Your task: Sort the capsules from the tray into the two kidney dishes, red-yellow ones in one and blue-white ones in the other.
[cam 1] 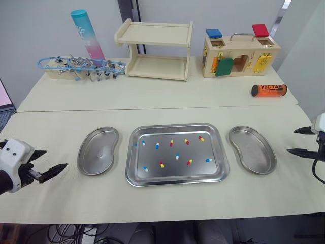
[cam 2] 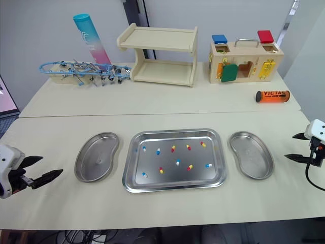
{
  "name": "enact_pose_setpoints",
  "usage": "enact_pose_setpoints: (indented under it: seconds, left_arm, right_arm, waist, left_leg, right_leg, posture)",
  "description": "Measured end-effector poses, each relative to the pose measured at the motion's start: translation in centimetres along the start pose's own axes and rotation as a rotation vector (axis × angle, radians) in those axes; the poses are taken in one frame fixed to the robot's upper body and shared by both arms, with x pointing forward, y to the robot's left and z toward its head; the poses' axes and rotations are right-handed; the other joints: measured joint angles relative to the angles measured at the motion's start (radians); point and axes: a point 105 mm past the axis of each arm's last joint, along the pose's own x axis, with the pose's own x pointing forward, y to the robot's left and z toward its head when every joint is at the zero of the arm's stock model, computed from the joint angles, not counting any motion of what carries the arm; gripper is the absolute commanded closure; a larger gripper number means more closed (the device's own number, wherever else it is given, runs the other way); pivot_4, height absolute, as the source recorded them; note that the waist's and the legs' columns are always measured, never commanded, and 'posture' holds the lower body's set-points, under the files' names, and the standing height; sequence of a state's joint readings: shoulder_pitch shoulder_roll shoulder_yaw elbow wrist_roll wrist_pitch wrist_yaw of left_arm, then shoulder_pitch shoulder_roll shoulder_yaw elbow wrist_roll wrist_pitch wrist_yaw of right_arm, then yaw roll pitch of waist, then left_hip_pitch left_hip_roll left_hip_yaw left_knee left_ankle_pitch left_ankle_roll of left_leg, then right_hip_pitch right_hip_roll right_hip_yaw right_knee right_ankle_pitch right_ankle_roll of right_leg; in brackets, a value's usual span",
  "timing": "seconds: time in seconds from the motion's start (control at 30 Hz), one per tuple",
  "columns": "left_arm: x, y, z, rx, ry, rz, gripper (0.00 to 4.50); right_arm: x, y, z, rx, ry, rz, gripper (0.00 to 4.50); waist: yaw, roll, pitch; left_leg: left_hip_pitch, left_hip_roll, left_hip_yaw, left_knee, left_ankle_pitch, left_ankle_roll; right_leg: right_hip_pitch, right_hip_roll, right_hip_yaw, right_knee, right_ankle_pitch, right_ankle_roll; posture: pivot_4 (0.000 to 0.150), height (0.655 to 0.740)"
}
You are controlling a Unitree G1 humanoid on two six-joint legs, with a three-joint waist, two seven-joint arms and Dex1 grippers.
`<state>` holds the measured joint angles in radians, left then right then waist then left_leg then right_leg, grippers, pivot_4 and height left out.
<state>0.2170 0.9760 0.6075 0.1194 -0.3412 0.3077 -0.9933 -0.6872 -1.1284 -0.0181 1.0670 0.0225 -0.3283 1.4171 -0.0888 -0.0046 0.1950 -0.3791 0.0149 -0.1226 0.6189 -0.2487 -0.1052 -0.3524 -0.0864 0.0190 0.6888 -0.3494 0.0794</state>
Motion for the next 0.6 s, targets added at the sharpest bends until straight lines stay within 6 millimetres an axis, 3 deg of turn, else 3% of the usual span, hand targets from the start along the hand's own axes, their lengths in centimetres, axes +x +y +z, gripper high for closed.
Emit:
enact_pose_setpoints:
  seconds: [0.23,0.6]
  left_arm:
    - [-2.0,0.2,-1.7,-0.062,0.009,0.073,0.0]
    - [-2.1,-4.0,-2.3,-0.125,0.007,-0.034,0.0]
  right_arm:
    - [0.0,-0.1,1.9,-0.057,-0.053,0.024,0.01]
    - [0.4,1.9,2.2,-0.081,-0.082,0.11,0.01]
  waist:
    - [0.005,0.0,0.0]
    - [0.008,-0.001,0.0]
  left_leg:
    - [0.0,0.0,-0.001,0.006,-0.001,0.001]
    - [-0.001,0.0,-0.001,0.008,-0.001,0.001]
  right_leg:
    - [0.001,0.0,0.0,0.004,0.0,0.0]
    - [0.001,0.0,0.0,0.007,0.0,0.0]
  posture:
    - [0.15,0.74]
    - [0.15,0.74]
